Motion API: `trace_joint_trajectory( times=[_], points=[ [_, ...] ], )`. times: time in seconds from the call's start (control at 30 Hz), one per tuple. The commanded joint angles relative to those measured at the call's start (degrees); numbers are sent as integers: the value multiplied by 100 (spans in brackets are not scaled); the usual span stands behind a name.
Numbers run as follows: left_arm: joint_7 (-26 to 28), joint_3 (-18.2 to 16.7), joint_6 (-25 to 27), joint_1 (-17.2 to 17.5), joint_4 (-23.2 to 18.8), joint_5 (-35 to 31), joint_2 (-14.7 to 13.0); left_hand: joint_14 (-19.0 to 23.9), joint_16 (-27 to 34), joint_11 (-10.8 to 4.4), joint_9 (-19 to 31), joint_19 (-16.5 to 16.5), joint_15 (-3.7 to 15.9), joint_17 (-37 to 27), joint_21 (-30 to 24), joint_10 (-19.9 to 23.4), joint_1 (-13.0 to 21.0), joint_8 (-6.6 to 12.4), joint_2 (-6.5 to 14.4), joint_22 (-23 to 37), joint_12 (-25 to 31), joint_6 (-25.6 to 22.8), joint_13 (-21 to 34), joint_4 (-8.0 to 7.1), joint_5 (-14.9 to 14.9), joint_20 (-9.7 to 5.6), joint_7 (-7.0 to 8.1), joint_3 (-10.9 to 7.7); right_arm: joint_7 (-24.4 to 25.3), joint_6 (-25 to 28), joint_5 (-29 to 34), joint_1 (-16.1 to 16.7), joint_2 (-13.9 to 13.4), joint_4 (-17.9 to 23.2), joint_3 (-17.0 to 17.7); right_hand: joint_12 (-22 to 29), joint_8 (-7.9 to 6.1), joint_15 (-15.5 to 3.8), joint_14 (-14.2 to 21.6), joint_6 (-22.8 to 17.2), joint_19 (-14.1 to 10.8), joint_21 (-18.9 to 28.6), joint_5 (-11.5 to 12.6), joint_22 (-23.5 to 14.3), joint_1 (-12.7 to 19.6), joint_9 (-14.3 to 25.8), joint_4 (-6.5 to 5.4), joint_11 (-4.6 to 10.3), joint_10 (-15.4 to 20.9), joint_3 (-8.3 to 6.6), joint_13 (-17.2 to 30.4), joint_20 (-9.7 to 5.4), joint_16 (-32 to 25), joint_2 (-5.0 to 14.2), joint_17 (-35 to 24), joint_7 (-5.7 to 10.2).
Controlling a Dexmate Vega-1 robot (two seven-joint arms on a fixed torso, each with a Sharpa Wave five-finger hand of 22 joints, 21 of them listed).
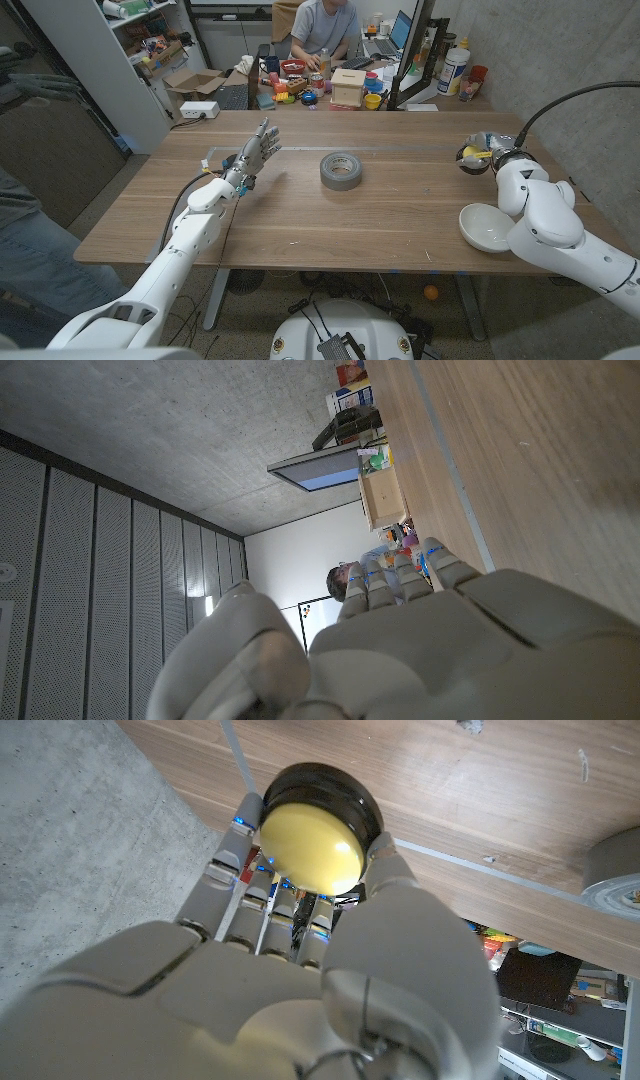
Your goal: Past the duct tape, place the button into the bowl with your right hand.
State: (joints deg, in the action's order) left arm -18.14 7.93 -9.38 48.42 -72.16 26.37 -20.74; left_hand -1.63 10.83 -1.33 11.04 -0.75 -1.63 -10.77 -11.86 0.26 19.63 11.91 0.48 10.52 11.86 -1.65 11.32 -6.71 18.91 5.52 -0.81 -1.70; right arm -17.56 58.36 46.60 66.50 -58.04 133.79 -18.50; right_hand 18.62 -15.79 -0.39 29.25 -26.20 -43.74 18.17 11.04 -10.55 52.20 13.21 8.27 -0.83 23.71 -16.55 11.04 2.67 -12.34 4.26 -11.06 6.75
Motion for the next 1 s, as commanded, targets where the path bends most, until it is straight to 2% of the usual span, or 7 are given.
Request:
trace_joint_trajectory(
  times=[0.03,0.6,0.83,1.0],
  points=[
    [-57,4,5,-95,117,-56,75,14,28,-13,14,-13,-39,-24,6,14,36,-5,51,9,23,-56,10,-10,51,19,-10,28,111,429,-52,472,-281,470,230,-35,9,27,42,-5,-22,-40,17,-23,265,24,-24,-15,-10,-28,31,10,8,305,-29,-14],
    [-223,61,-2,-309,435,-152,177,13,28,-19,15,-20,-33,-24,8,26,50,-6,63,9,27,-58,10,-4,51,20,-10,45,547,1137,-454,1108,-671,1195,405,-34,-33,13,70,-140,-24,-58,15,-27,256,43,-31,8,52,-41,31,35,22,305,-29,-21],
    [-247,56,-24,-357,502,-177,229,13,28,-9,15,-21,-31,-24,8,23,55,-6,69,9,26,-63,10,-3,50,21,-13,52,775,1498,-777,1267,-970,1454,405,-33,-39,3,84,-162,-25,-63,15,-28,253,50,-32,0,71,-44,30,38,24,304,-29,-32],
    [-249,56,-18,-371,512,-203,244,13,28,-2,15,-23,-34,-24,9,16,59,-6,73,9,23,-63,10,-1,50,19,-14,57,1102,1672,-1119,1502,-1086,1606,520,-37,-52,-5,98,-202,-19,-71,15,-29,251,58,-35,7,81,-49,30,37,25,308,-29,-61]
  ],
)
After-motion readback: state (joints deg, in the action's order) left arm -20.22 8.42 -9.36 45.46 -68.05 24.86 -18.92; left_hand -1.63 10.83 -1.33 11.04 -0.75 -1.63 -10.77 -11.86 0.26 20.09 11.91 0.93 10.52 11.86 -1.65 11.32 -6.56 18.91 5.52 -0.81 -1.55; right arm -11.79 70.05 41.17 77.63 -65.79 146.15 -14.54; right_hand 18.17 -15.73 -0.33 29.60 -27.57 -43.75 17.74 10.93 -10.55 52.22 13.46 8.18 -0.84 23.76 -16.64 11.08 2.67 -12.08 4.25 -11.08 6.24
